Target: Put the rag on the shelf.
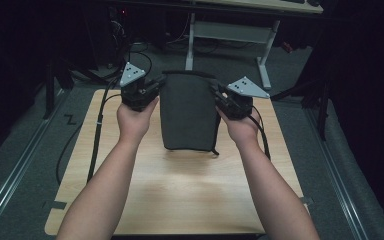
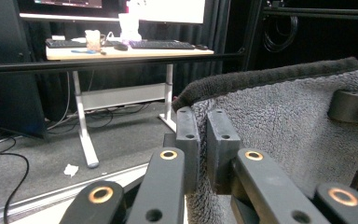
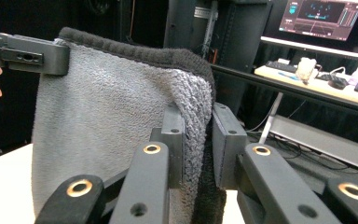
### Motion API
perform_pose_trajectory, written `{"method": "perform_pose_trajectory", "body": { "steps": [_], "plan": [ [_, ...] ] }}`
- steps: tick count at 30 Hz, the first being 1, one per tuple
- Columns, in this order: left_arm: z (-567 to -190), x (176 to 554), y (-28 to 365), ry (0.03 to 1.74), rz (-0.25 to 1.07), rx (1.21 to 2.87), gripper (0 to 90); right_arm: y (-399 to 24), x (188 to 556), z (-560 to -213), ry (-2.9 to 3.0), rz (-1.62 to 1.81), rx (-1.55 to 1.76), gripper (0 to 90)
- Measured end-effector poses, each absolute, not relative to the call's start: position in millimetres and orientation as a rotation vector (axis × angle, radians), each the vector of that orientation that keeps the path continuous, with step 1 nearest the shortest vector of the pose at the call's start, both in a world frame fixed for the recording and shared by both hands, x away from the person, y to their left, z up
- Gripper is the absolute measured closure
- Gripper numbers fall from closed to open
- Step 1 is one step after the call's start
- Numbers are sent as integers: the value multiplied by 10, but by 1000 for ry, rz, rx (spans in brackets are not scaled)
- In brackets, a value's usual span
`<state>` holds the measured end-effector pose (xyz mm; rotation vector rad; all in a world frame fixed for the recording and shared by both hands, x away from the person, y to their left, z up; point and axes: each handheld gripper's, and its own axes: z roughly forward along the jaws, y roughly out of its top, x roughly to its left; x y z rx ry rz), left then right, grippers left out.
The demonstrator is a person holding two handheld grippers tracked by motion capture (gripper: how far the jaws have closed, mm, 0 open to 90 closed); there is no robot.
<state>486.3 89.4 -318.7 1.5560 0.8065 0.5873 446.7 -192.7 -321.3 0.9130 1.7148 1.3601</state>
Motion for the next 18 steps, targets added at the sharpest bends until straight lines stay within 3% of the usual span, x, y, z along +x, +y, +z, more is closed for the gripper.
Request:
{"method": "perform_pose_trajectory", "body": {
  "steps": [18],
  "plan": [
    [-3463,5380,820,868,551,1622,847,-2015,5078,-3409,1815,1268,935,772]
  ]
}}
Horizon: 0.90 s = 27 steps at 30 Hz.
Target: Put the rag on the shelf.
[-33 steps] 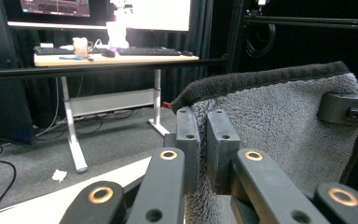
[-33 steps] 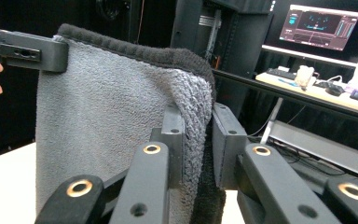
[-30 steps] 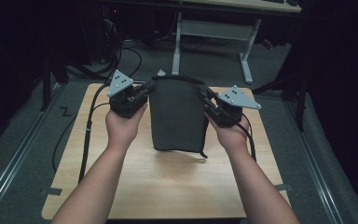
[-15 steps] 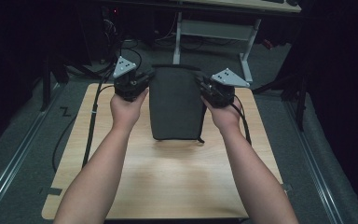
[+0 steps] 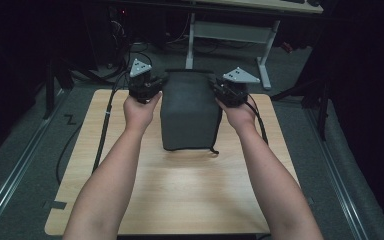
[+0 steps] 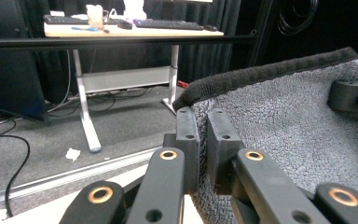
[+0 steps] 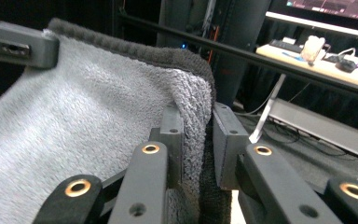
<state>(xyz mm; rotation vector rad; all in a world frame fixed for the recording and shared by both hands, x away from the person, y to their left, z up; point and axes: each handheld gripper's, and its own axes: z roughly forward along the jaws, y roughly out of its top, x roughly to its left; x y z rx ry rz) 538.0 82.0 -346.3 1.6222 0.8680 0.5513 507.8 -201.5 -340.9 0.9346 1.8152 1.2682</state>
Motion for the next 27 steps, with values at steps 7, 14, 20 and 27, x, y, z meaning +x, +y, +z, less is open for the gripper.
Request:
{"method": "perform_pose_trajectory", "body": {
  "steps": [7,14,20,27],
  "plan": [
    [-3706,5464,807,907,486,1687,854,-2089,5199,-3594,1936,1230,951,772],
    [-3909,5495,804,943,437,1716,858,-2108,5221,-3704,1971,1194,956,770],
    [-4019,5506,804,959,417,1755,859,-2134,5268,-3801,1994,1210,987,770],
    [-4194,5478,769,965,391,1795,861,-2206,5314,-4000,2044,1205,1037,770]
  ]
}}
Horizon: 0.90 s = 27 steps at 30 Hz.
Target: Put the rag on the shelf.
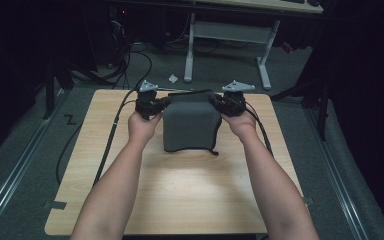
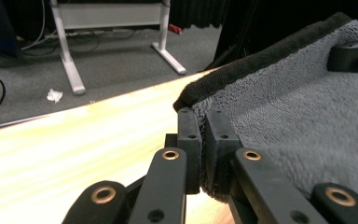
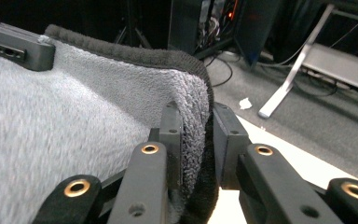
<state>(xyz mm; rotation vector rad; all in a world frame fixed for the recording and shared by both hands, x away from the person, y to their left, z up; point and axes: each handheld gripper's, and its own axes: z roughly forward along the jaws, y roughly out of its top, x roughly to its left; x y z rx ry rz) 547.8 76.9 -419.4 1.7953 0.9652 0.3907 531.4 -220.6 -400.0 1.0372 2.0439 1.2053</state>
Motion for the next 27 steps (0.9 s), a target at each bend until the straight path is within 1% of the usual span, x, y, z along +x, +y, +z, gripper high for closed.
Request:
{"method": "perform_pose_trajectory", "body": {
  "steps": [8,11,14,19,22,24,27],
  "plan": [
    [-4318,5450,821,978,340,1791,860,-2227,5320,-4096,2068,1248,1071,740],
    [-4386,5448,844,980,292,1797,859,-2230,5327,-4127,2074,1255,1094,736],
    [-4447,5442,859,987,243,1807,853,-2244,5347,-4155,2081,1266,1147,665],
    [-4466,5413,863,986,259,1822,852,-2272,5364,-4165,2033,1226,1201,546],
    [-4471,5405,880,989,259,1823,838,-2282,5368,-4173,2014,1192,1216,506],
    [-4469,5400,883,1002,265,1819,787,-2288,5358,-4166,1992,1185,1208,497],
    [-4464,5390,872,1009,284,1830,755,-2297,5346,-4157,1972,1171,1215,490]
  ]
}}
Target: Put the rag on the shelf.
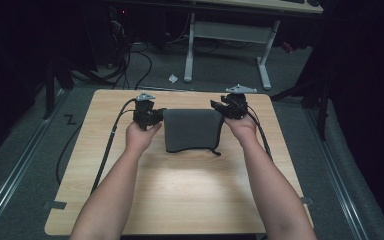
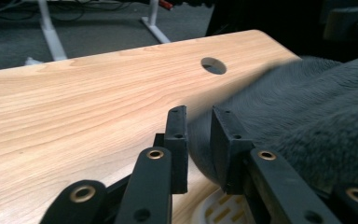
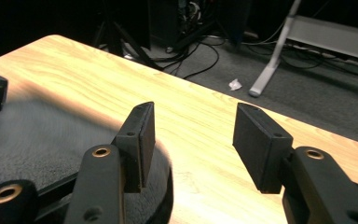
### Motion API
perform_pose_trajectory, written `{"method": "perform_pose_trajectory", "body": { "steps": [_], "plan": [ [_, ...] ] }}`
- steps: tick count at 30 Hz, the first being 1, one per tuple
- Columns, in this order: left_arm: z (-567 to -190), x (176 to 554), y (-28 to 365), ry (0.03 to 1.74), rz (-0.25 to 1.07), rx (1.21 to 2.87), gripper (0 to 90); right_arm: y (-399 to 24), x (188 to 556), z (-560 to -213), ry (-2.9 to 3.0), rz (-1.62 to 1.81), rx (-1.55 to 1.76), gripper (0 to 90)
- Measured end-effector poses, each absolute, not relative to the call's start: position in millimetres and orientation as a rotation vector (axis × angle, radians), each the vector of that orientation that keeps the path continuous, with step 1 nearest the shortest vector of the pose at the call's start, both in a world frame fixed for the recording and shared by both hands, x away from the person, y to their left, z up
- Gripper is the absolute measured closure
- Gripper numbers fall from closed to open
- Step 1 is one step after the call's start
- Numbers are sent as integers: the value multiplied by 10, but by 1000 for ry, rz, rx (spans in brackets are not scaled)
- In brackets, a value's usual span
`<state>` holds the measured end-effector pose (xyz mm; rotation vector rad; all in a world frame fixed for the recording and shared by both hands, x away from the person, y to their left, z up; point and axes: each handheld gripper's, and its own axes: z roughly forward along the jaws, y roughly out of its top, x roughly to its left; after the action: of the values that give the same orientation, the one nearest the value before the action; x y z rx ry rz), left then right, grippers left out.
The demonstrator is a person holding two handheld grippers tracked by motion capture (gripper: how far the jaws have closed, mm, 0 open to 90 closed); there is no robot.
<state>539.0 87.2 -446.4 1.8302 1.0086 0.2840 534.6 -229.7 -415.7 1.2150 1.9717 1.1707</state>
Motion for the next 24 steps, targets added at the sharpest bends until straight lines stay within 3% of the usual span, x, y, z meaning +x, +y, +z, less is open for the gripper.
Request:
{"method": "perform_pose_trajectory", "body": {
  "steps": [3,24],
  "plan": [
    [-4454,5386,871,1017,290,1818,704,-2320,5338,-4151,1965,1170,1215,490],
    [-4324,5315,1118,1060,419,1741,581,-2468,5254,-4101,1914,1158,1198,488]
  ]
}}
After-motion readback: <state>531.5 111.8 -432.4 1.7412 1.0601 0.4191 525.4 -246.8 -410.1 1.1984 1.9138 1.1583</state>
